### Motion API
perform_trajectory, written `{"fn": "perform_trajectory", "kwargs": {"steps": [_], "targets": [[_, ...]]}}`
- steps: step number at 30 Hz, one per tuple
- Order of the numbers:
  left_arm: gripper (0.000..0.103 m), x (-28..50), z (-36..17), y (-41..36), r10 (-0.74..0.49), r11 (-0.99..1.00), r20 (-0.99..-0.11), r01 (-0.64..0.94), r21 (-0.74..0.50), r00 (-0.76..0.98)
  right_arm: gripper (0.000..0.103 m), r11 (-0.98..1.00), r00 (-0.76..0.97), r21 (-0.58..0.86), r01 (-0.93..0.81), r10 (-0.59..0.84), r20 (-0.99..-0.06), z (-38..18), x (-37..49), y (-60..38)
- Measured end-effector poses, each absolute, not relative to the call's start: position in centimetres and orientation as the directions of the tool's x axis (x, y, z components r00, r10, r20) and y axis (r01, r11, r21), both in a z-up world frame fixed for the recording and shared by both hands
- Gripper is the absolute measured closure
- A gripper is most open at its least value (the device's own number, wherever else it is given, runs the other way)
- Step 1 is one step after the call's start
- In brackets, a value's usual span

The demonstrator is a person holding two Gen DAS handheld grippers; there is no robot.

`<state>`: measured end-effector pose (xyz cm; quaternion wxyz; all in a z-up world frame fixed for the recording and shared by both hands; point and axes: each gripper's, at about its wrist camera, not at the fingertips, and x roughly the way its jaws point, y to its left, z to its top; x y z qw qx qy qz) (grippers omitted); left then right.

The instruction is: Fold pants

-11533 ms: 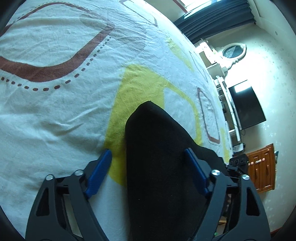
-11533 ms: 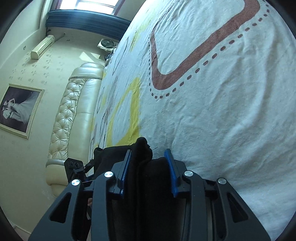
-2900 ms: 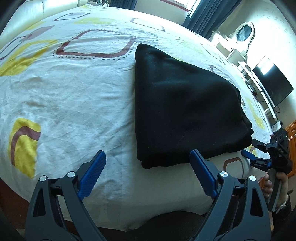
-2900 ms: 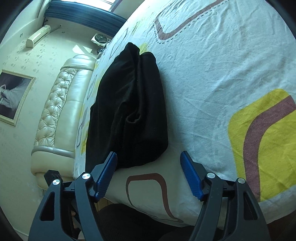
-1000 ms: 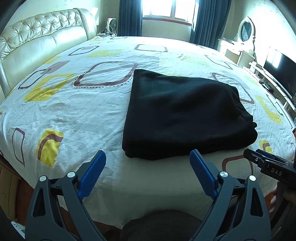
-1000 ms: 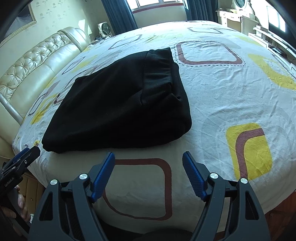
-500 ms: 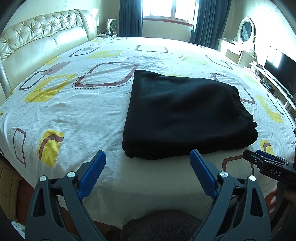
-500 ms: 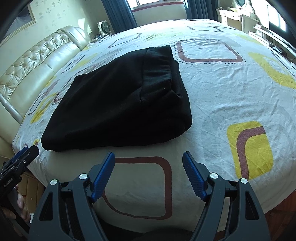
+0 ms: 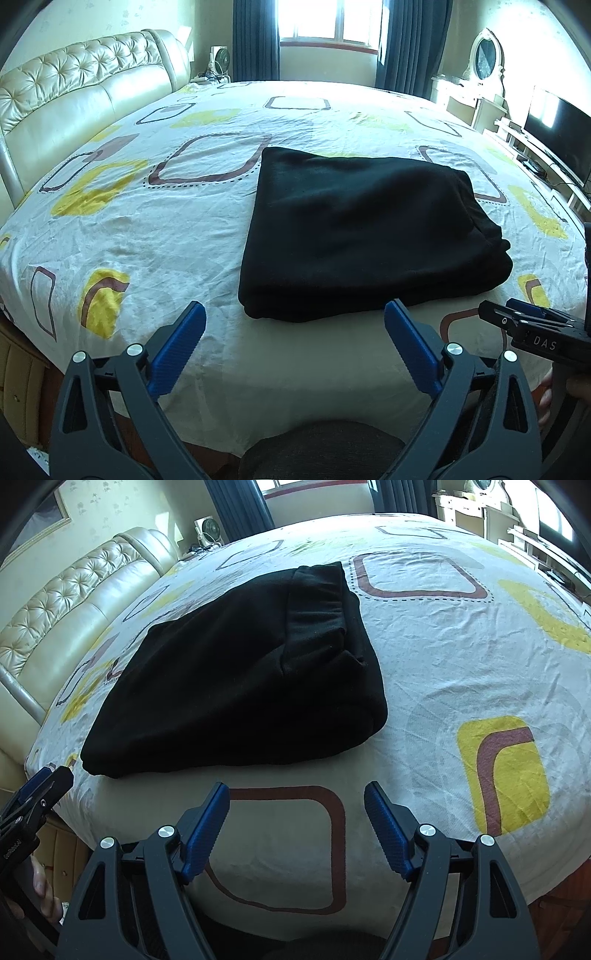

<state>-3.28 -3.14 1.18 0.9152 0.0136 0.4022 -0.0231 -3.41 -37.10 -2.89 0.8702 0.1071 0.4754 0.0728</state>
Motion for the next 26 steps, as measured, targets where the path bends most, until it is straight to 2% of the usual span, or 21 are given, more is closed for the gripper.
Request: {"fn": "perform_trajectory", "kwargs": {"steps": [8, 12, 15, 19, 22, 26], "targets": [[0.002, -3.4, 1.5, -4.0, -0.050, 0.997, -0.725, 0.076, 0.003, 0.687, 0.029, 0.966, 0.530, 0.255, -0.028, 0.231, -0.816, -3.0, -3.5, -37.0], [0.002, -4.0, 2.4, -5.3, -0.003, 0.993, -0.680, 0.082, 0.083, 0.733, 0.029, 0.967, 0.528, 0.255, -0.029, 0.231, -0.817, -3.0, -3.5, -36.9], [0.002, -5.0, 3.9, -5.7, -0.087, 0.984, -0.630, 0.165, 0.065, 0.771, 0.029, 0.965, 0.533, 0.259, -0.032, 0.236, -0.813, -2.9, -3.6, -36.9], [0.002, -3.6, 4.8, -4.4, -0.107, 0.984, -0.661, 0.175, 0.037, 0.743, 0.029, 0.958, 0.543, 0.285, -0.029, 0.255, -0.800, -2.3, -4.1, -37.3], [0.002, -0.9, 5.5, -1.4, -0.086, 0.992, -0.672, 0.123, 0.007, 0.736, 0.029, 0.958, 0.573, 0.282, -0.058, 0.263, -0.776, -0.6, -4.0, -37.8], [0.002, 5.0, 4.3, 4.0, 0.049, 0.995, -0.664, 0.018, 0.094, 0.746, 0.026, 0.956, 0.658, 0.289, -0.052, 0.251, -0.711, 2.9, -1.2, -40.1]]}}
